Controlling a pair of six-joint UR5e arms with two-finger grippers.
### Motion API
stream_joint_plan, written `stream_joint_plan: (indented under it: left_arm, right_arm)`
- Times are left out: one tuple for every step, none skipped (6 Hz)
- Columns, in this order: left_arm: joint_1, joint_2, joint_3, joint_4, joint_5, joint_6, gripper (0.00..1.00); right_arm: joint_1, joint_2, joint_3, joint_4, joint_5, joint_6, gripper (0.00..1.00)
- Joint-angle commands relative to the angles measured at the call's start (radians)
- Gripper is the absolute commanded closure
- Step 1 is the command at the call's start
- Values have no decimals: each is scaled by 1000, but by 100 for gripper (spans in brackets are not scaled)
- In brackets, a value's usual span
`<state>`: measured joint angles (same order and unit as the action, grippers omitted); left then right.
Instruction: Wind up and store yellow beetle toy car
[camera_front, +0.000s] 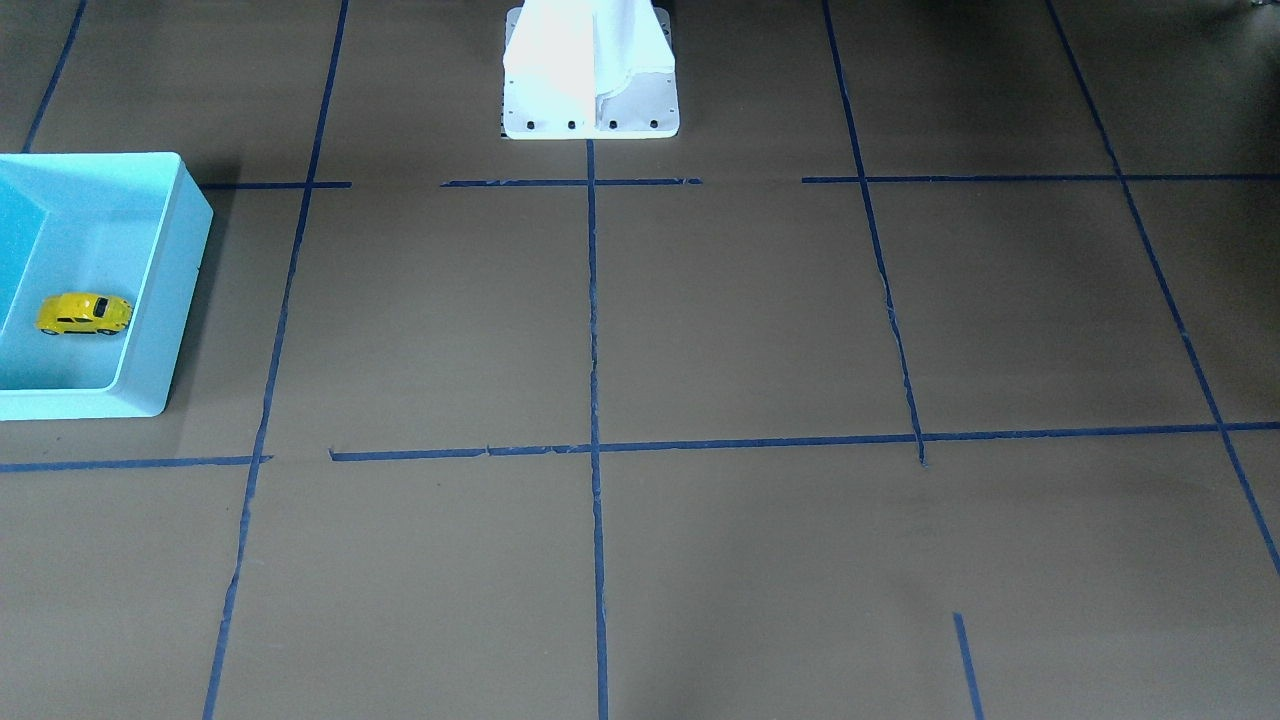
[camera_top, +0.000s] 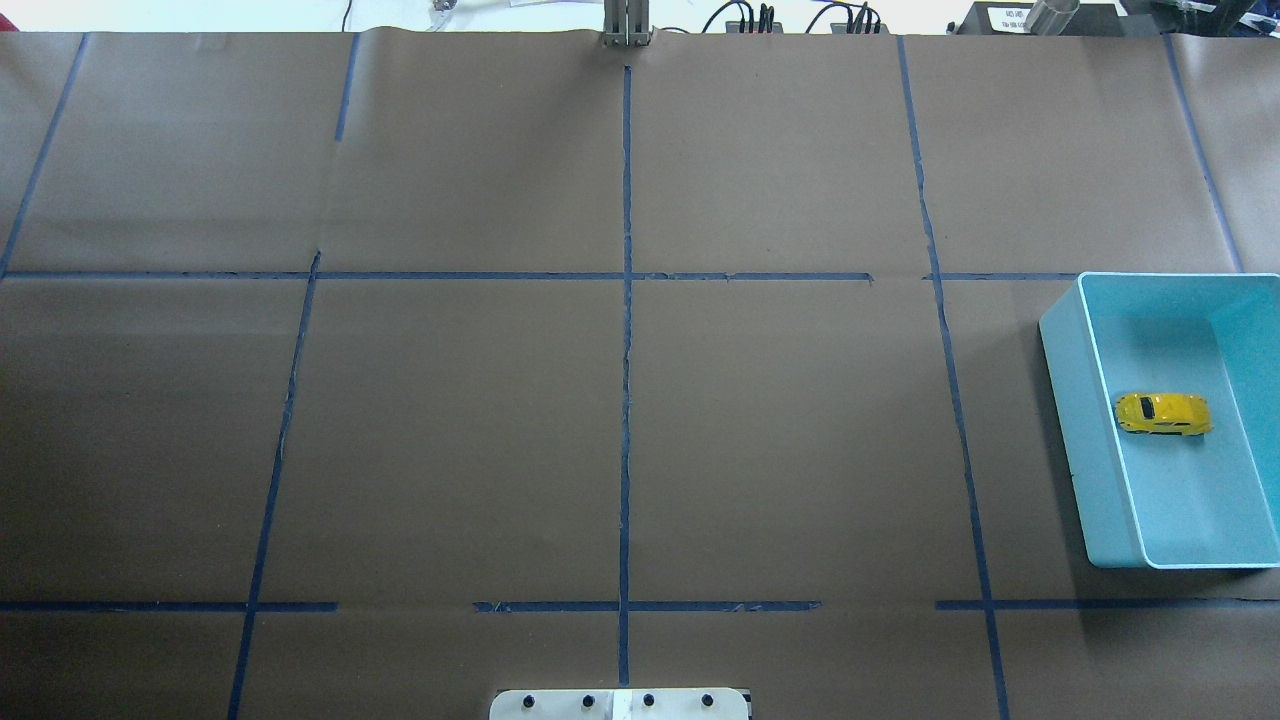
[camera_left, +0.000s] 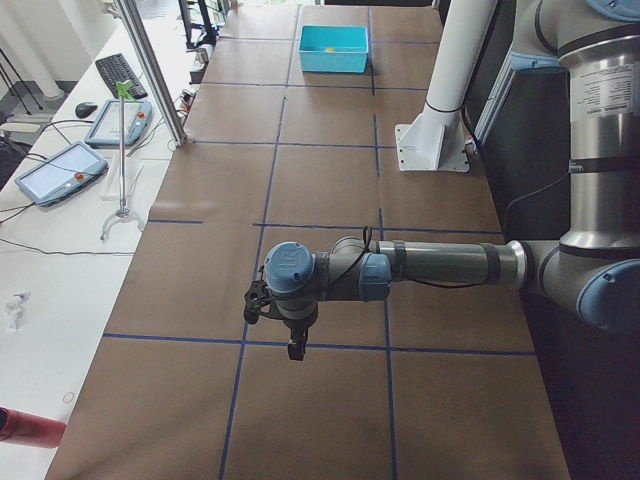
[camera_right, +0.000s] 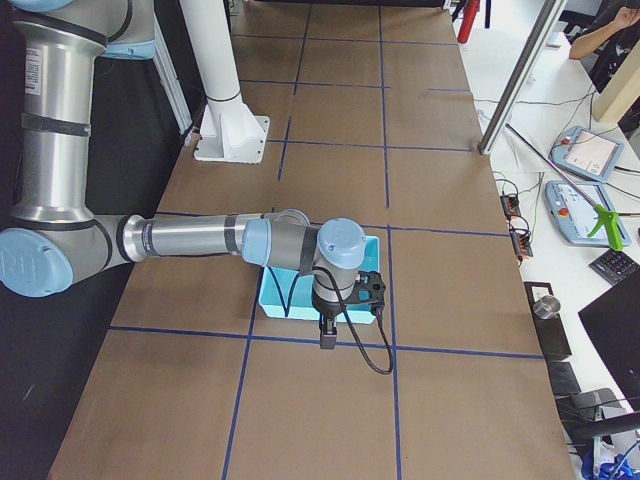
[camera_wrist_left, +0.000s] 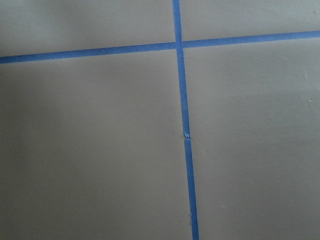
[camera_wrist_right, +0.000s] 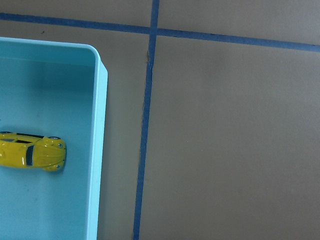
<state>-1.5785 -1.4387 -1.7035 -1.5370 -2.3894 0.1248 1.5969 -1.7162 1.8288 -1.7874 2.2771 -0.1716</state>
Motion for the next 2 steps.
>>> stream_joint_plan:
  left_arm:
    - [0,-5,7,-2,0,1,0]
    - [0,-6,7,0,-4,1,0]
  right_arm:
    - [0,-2,64,0,4,-3,0]
    - [-56,4,84,40,-2,-3,0]
